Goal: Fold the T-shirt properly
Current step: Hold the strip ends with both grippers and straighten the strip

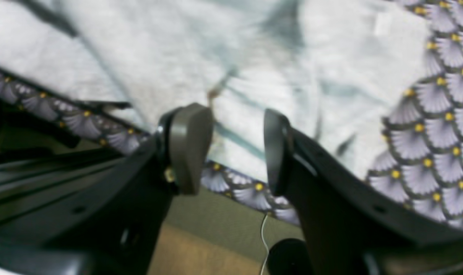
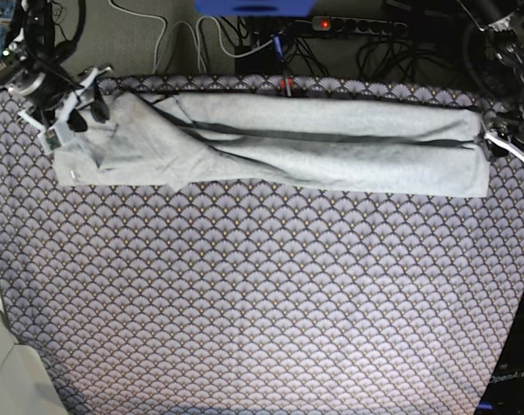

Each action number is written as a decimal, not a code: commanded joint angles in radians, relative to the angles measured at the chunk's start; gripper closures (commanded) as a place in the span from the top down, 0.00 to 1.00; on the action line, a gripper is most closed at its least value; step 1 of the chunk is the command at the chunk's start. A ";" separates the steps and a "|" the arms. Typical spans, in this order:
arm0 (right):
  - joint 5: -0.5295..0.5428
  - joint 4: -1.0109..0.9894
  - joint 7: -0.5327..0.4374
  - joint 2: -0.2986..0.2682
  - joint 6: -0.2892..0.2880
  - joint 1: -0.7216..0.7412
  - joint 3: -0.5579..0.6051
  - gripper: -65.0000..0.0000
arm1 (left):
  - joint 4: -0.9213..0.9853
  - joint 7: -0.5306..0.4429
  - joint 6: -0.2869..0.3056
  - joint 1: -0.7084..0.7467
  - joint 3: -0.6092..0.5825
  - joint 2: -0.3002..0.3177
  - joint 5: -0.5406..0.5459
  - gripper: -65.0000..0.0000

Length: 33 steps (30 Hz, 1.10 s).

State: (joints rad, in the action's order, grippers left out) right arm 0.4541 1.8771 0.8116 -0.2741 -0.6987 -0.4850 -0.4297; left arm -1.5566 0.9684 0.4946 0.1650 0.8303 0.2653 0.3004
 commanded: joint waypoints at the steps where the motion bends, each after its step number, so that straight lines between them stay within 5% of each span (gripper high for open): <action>1: 0.015 0.013 -0.018 -0.015 0.001 0.009 -0.027 0.42 | -0.012 -0.015 0.002 -0.022 0.002 0.019 0.012 0.54; 7: 0.015 -0.044 -0.016 -0.078 0.001 0.045 -0.036 0.42 | 0.045 -0.016 0.002 -0.058 0.001 0.016 0.012 0.54; 33: 0.015 -0.086 -0.016 -0.077 0.001 0.061 -0.033 0.42 | 0.255 -0.070 0.002 -0.129 -0.072 0.010 0.012 0.54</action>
State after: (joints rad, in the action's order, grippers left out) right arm 0.4538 1.7756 0.8124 -0.3328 -0.6987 -0.4282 -0.4572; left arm -1.2919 0.8894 0.4950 0.0406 0.7544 0.2623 0.3157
